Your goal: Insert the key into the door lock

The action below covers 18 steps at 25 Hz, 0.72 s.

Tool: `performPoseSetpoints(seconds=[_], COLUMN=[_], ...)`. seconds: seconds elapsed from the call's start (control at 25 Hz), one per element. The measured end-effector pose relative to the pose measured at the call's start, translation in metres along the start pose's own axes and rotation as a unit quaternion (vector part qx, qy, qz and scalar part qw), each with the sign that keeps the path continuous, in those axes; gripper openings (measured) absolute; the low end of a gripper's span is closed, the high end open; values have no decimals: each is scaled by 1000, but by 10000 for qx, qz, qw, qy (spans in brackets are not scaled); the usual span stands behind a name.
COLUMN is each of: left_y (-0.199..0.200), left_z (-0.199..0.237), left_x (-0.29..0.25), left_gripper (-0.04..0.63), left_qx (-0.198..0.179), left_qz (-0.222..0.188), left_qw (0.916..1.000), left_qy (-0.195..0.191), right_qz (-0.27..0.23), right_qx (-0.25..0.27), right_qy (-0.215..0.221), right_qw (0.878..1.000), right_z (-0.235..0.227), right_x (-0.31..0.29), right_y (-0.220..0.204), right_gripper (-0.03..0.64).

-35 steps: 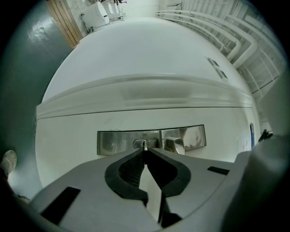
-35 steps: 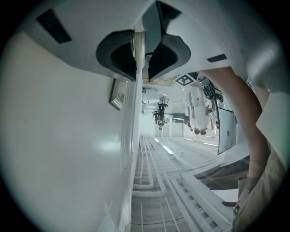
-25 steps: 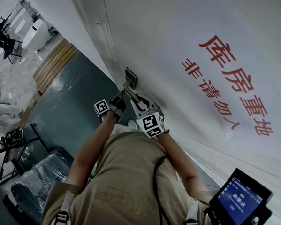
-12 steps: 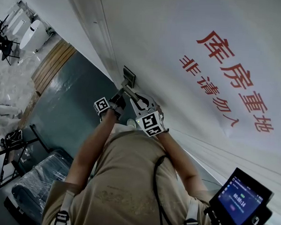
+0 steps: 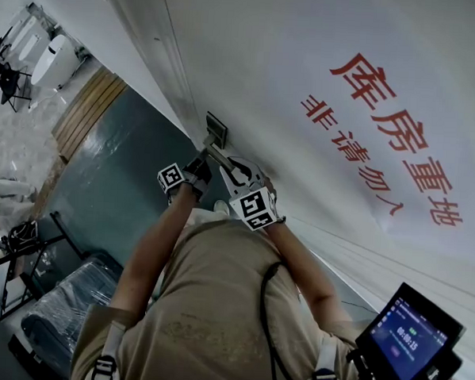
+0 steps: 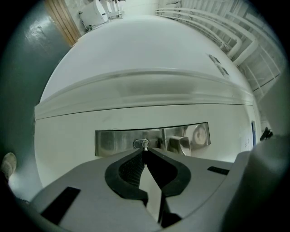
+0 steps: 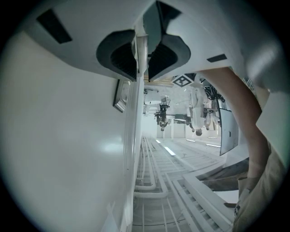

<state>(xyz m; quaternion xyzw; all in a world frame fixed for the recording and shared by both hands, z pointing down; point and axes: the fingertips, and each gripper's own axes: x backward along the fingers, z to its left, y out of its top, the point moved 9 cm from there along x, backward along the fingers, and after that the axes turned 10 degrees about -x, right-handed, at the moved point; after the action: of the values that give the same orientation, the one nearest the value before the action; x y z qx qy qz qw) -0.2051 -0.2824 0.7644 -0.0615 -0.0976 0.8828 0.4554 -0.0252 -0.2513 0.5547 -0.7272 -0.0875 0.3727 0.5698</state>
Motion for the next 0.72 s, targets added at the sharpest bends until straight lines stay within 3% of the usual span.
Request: performPoseSetpoints(seconds=[0.24, 0.72], left_y=[3, 3], left_z=[2, -7], left_x=[-2, -11], left_gripper=[34, 34], left_qx=[-203, -57], left_qz=[107, 42], left_qw=[9997, 10000], left_qy=[2, -61], right_qz=[4, 8], right_qx=[20, -3], right_qy=[27, -58], right_qw=[10000, 10000], right_z=[-1, -6], right_x=[-3, 0], right_y=[2, 3], right_gripper=[78, 78])
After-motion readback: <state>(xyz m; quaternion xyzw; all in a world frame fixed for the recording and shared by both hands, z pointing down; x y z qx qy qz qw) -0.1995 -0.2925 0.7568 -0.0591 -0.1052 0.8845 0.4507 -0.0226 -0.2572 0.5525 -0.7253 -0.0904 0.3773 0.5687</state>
